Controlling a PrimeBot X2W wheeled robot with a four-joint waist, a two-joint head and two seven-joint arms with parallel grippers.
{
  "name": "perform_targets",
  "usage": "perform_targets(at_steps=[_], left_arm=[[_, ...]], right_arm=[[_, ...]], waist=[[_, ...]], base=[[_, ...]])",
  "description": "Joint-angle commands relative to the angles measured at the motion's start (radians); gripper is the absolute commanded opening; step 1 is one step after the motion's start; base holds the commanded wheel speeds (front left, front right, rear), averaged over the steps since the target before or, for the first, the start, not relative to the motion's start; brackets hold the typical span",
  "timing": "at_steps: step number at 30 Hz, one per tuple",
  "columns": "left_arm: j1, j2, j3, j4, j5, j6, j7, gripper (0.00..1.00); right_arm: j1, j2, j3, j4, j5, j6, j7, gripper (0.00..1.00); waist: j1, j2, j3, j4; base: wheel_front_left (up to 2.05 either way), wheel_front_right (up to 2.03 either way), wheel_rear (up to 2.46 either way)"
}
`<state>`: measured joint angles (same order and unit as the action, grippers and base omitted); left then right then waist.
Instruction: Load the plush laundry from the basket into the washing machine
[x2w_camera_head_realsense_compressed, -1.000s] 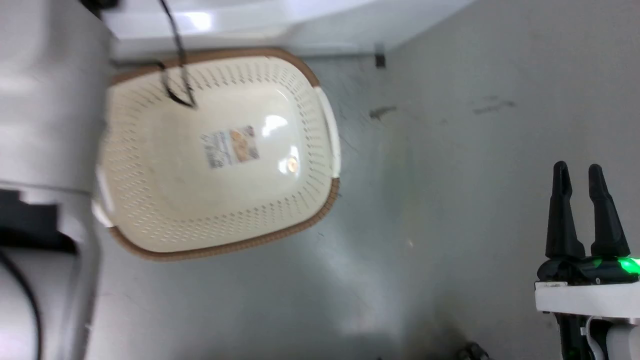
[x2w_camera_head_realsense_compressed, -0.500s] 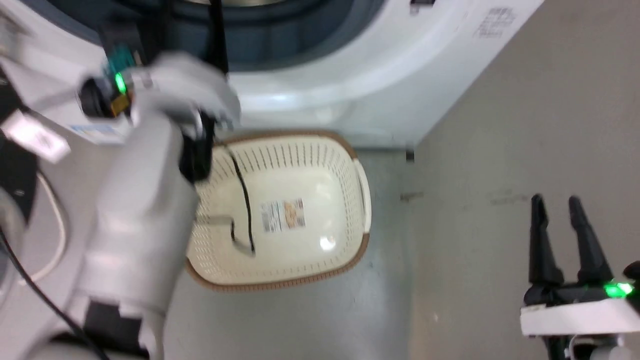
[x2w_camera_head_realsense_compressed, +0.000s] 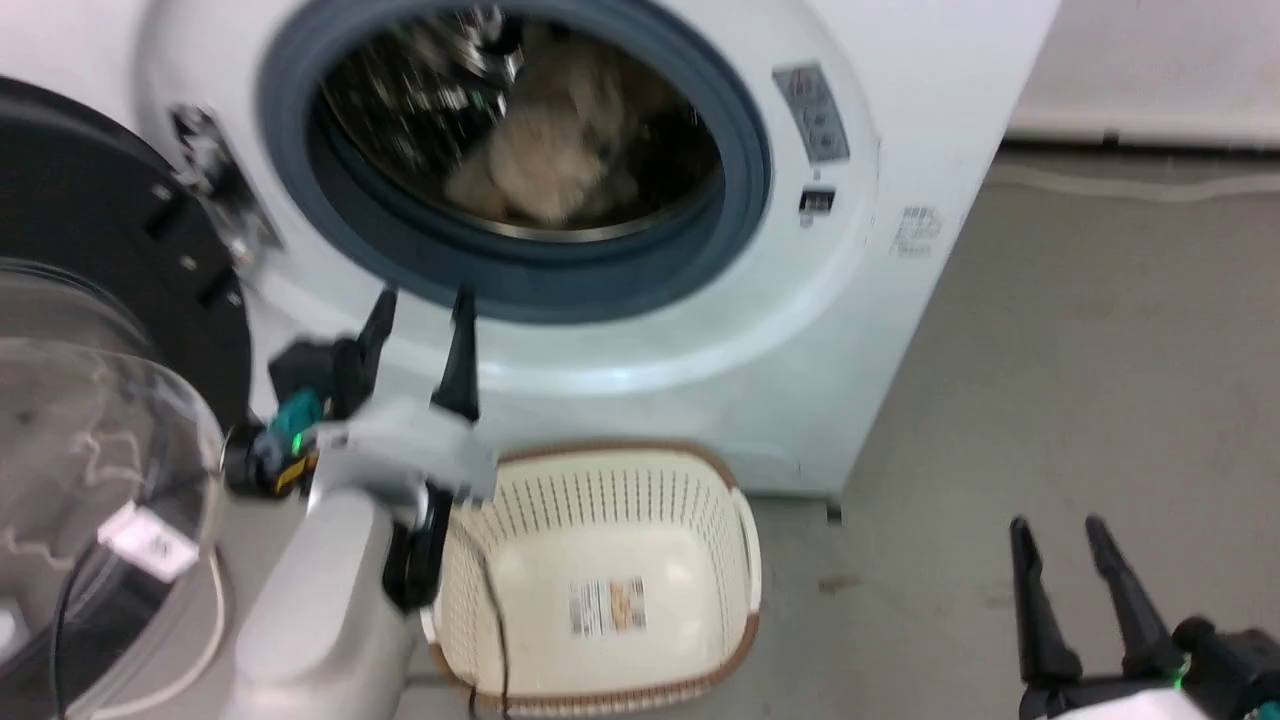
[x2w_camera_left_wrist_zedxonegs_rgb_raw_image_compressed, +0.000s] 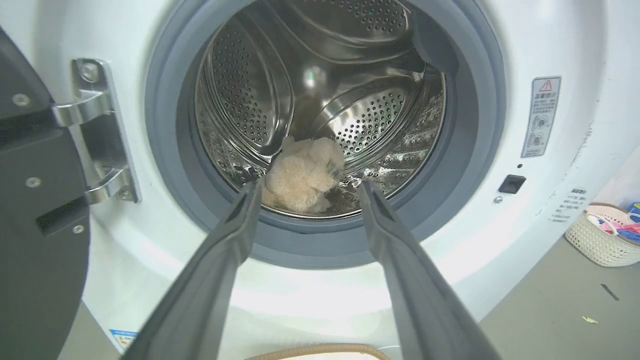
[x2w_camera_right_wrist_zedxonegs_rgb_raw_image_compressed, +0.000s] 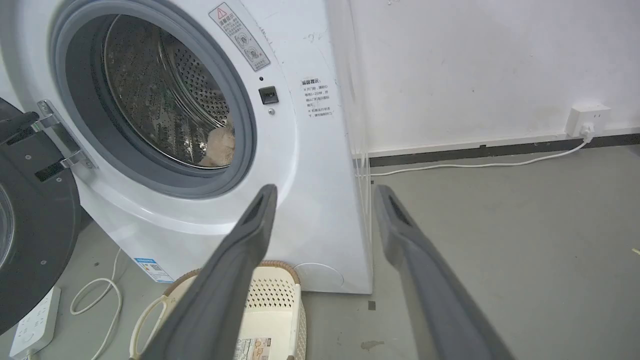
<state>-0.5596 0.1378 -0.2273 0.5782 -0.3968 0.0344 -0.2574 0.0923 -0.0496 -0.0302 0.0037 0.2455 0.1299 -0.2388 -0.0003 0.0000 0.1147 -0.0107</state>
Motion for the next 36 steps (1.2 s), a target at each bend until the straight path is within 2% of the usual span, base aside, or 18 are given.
perform_targets(at_steps=[1,8,14,24,29,36], left_arm=[[0.025,0.008,0.002,-0.009,0.010,0.004,-0.004,1.00],[0.179,0.054,-0.032,-0.113,0.017,-0.013,0.039,1.00],[0.276,0.099,-0.038,-0.234,0.016,-0.003,0.092,1.00],[0.488,0.136,0.000,-0.380,-0.015,0.064,0.126,1.00],[0.573,0.130,0.015,-0.448,-0.029,0.099,0.116,1.00],[0.646,0.134,0.004,-0.506,-0.021,0.124,0.123,1.00]], right_arm=[[0.016,-0.001,0.002,0.003,-0.005,0.001,0.001,1.00],[0.062,-0.001,0.014,-0.005,0.006,0.001,0.013,1.00],[0.076,-0.001,0.020,-0.005,0.012,0.001,0.012,1.00],[0.096,-0.001,0.045,0.018,0.005,0.001,0.003,1.00],[0.108,-0.001,0.045,0.025,0.000,0.001,0.000,1.00],[0.111,-0.001,0.045,0.034,-0.001,0.001,-0.001,1.00]], waist=[[0.0003,0.0000,-0.088,0.017],[0.0003,0.0000,-0.172,0.031],[0.0003,0.0000,-0.193,0.041],[0.0003,0.0000,-0.226,0.031],[0.0003,0.0000,-0.231,0.034],[0.0003,0.0000,-0.223,0.040]], base=[[0.00,0.00,0.00],[0.00,0.00,0.00],[0.00,0.00,0.00],[0.00,0.00,0.00],[0.00,0.00,0.00],[0.00,0.00,0.00]])
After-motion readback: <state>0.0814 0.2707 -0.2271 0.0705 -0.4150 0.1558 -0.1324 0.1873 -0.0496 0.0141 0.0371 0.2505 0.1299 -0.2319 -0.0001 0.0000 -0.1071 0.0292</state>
